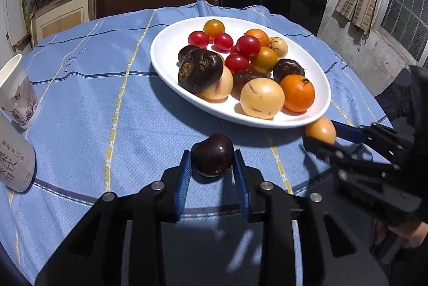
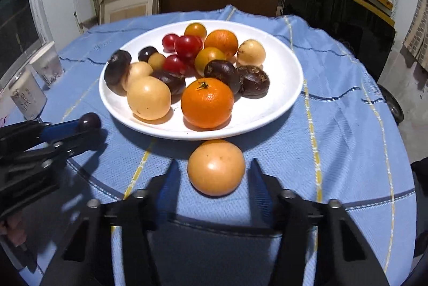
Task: Organize fruits
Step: 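Grasp the last dark purple fruit with the left tool while the right tool grasps the large pale orange fruit, then place the dark purple fruit on the plate while the right tool places the pale orange fruit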
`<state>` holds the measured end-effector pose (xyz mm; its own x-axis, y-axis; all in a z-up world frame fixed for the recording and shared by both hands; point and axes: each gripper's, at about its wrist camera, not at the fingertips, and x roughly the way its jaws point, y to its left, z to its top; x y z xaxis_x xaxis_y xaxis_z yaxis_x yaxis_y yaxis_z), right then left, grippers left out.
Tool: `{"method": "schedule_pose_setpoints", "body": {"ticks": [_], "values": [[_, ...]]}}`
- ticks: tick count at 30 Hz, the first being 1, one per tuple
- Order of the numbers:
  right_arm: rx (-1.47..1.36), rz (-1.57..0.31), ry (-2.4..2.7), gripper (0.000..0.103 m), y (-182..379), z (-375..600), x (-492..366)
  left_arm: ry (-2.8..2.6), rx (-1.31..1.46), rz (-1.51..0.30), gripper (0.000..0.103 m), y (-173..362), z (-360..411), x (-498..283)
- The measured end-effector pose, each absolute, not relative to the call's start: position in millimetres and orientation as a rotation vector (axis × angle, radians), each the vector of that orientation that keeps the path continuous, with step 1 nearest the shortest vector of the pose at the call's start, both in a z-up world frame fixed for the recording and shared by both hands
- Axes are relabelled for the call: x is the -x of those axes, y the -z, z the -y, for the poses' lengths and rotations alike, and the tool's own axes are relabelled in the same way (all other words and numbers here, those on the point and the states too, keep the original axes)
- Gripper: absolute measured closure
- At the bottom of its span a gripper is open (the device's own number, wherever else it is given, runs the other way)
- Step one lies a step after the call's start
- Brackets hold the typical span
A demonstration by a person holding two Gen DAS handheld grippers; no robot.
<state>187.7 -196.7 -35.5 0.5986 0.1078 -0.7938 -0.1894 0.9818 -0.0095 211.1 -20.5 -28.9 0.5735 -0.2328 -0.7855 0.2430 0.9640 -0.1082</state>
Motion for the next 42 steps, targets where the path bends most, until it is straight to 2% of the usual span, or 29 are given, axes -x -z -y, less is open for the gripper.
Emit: {"method": "schedule_pose_setpoints", "body": {"ticks": [8,19,26,33,35,37,39,42], "values": [[0.002,-0.908,-0.210,0.059,27.8,206.9,-169.8,0.303,-0.023,-0.899,0.073,17.8,17.9,-191.3],[-0.099,-0.803,-0.314,0.059,-20.1,214.0,-146.7,0.368,-0.037,-0.826,0.073,-21.8,30.5,-172.1],[-0.156,-0.729,-0.337,0.059,-48.5,212.6,-179.2,0.352,-0.056,-0.781,0.073,-52.4,47.2,-215.3],[-0.236,-0.754,-0.342,0.059,-41.9,216.2,-232.8,0.301,-0.048,-0.810,0.071,-49.0,56.5,-273.5],[-0.264,-0.764,-0.341,0.058,-34.8,220.4,-243.6,0.269,-0.058,-0.817,0.060,-45.9,57.9,-283.8],[-0.294,-0.776,-0.338,0.057,-28.6,226.4,-250.0,0.221,-0.046,-0.813,0.031,-45.3,52.8,-289.6],[-0.322,-0.764,-0.333,0.046,-26.5,232.7,-250.2,0.218,-0.016,-0.798,0.025,-45.8,46.4,-289.9],[-0.313,-0.762,-0.331,0.045,-25.0,234.1,-247.1,0.218,-0.041,-0.801,0.022,-44.7,46.4,-284.7]]}}
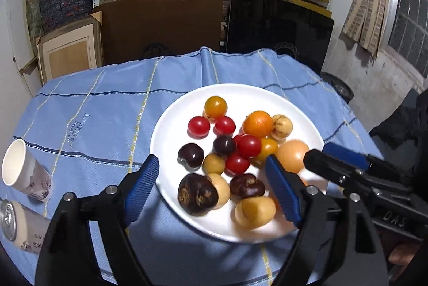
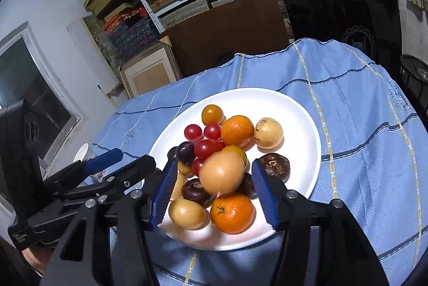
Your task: Organize fruits
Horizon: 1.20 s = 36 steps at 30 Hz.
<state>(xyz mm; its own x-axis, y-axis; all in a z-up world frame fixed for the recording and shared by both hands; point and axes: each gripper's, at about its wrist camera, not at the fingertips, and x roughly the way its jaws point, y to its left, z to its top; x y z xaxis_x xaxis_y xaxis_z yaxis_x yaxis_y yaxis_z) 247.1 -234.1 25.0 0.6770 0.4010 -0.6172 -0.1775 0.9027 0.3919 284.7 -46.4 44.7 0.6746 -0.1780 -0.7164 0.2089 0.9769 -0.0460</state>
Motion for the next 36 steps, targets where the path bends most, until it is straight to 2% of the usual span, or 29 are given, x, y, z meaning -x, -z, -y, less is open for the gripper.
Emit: {"method": "schedule_pose_setpoints", "body": {"ticks": [5,10,14,15,17,21,25,28,36], "values": [[-0.294,-0.761,-0.337,0.044,-27.3,232.7,-226.5,0.219,-0.061,-0.803,0.020,-44.7,43.1,-264.2],[-0.244,-0.751,-0.315,0.042,-28.5,232.3,-187.4,0.220,-0.053,-0.800,0.011,-47.9,34.0,-226.9],[-0.180,-0.744,-0.272,0.039,-29.5,227.6,-154.6,0.203,-0.037,-0.792,0.008,-48.9,24.7,-195.2],[-0.167,-0.745,-0.260,0.038,-29.0,226.0,-148.1,0.196,-0.037,-0.793,0.007,-48.1,22.4,-185.4],[-0.148,-0.752,-0.231,0.022,-26.7,223.4,-134.1,0.166,-0.062,-0.786,0.007,-46.8,19.7,-171.1],[-0.105,-0.764,-0.207,0.015,-23.1,215.0,-110.8,0.127,-0.080,-0.778,0.005,-45.7,10.9,-144.1],[-0.073,-0.768,-0.194,0.013,-20.9,207.1,-92.1,0.105,-0.067,-0.779,0.005,-47.2,1.4,-120.3],[-0.063,-0.775,-0.185,0.005,-16.0,202.2,-79.2,0.104,-0.045,-0.787,0.005,-46.2,-3.9,-105.6],[-0.077,-0.807,-0.154,0.004,-2.5,201.9,-58.8,0.104,-0.027,-0.827,0.005,-30.9,-7.1,-79.3]]}}
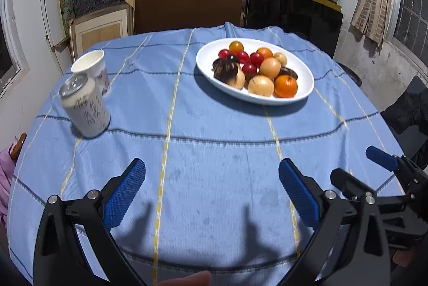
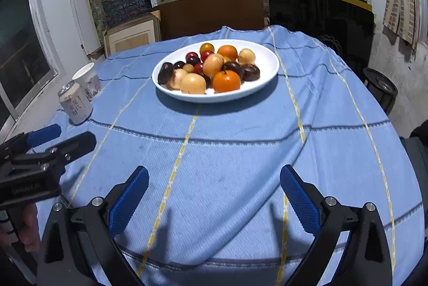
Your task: Organize fruits
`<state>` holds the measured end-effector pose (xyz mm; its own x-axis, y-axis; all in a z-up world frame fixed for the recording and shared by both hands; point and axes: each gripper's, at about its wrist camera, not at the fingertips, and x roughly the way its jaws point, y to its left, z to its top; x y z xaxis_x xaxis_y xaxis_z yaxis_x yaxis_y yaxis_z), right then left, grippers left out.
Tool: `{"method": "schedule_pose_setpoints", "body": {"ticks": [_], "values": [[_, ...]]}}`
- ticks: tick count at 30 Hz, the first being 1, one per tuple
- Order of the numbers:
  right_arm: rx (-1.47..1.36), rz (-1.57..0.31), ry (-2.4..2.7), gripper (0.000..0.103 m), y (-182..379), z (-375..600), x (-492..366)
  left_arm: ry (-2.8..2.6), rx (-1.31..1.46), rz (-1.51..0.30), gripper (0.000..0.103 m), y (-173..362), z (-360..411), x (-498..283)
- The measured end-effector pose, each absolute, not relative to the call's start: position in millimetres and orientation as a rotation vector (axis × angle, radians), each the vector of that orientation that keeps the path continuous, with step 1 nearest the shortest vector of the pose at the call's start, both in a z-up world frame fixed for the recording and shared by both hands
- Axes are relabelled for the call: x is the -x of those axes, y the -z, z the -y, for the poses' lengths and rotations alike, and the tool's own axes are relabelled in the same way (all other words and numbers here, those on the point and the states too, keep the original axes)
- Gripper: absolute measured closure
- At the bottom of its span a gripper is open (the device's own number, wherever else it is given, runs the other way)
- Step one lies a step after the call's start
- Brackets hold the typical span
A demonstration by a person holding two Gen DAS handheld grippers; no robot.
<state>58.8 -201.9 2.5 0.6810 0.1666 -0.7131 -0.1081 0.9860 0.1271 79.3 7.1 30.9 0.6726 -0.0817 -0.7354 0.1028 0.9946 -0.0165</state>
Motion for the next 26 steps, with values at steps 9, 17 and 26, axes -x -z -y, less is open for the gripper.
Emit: {"method": "schedule_pose_setpoints", "body": {"ticks": [9,17,26], "values": [[-0.071,-0.825,-0.147,0.004,7.3,198.1,-50.4,0.102,-0.027,-0.837,0.005,-20.0,-7.4,-67.3],[-0.072,-0.840,-0.139,0.004,13.6,196.7,-50.0,0.101,-0.034,-0.854,0.005,-10.0,-6.0,-63.0],[-0.067,-0.876,-0.133,0.004,27.6,196.2,-53.3,0.069,-0.049,-0.887,0.005,8.6,-10.0,-64.1]]}}
